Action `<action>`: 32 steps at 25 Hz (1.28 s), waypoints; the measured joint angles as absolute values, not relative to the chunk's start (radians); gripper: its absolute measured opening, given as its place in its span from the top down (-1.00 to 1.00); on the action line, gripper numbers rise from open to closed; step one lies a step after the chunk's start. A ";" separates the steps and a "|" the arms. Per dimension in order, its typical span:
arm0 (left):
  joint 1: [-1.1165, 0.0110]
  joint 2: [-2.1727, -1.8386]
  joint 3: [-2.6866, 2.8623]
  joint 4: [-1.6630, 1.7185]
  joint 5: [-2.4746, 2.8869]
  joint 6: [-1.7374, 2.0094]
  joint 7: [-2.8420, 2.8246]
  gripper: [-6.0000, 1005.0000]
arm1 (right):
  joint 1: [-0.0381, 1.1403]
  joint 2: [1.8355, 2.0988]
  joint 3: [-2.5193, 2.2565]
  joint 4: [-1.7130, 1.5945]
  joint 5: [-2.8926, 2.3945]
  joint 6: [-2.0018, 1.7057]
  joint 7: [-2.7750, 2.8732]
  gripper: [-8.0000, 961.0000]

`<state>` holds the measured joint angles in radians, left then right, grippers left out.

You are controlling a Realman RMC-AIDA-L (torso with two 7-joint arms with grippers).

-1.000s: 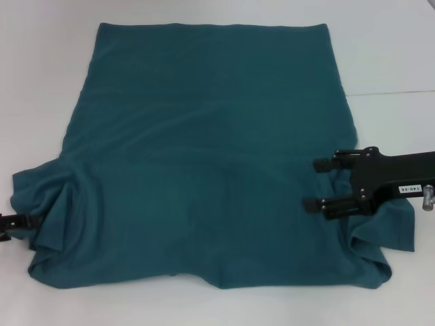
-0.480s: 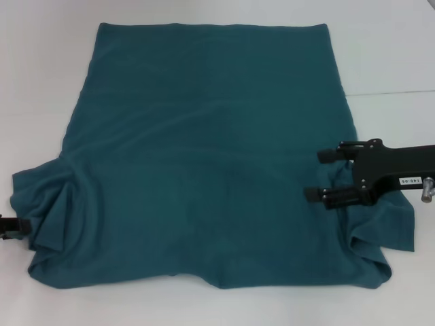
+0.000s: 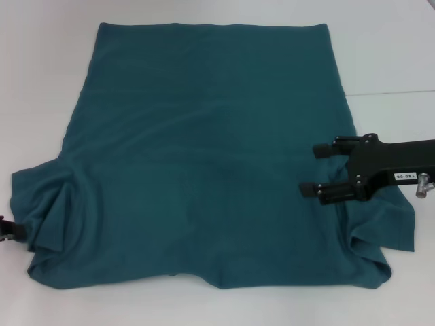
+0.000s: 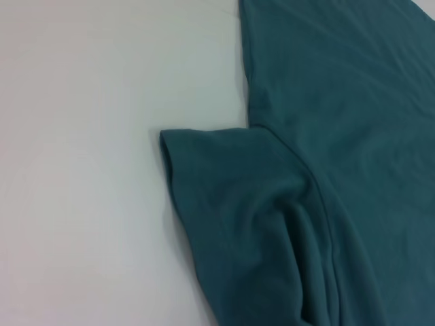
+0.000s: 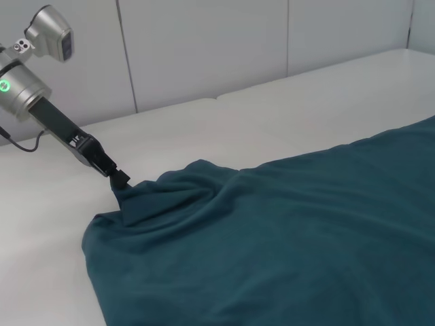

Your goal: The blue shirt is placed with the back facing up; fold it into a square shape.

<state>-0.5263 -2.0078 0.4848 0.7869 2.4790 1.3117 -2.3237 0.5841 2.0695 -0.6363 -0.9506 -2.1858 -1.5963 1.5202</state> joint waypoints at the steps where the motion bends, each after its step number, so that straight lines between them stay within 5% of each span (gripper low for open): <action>1: -0.526 -2.008 0.484 0.787 2.479 1.312 -2.323 0.74 | 0.584 2.070 -0.636 -0.951 -2.186 -1.596 1.520 -0.93; 5: -0.523 -2.008 0.482 0.788 2.471 1.312 -2.319 0.95 | 0.584 2.073 -0.637 -0.957 -2.186 -1.595 1.520 -0.93; 24: -0.578 -1.990 0.486 0.946 2.285 1.469 -2.280 0.96 | 0.559 2.084 -0.619 -0.959 -2.166 -1.584 1.520 -0.93; 32: -0.660 -2.035 0.631 0.910 2.282 1.449 -2.238 0.95 | 0.546 2.085 -0.611 -0.953 -2.145 -1.585 1.514 -0.93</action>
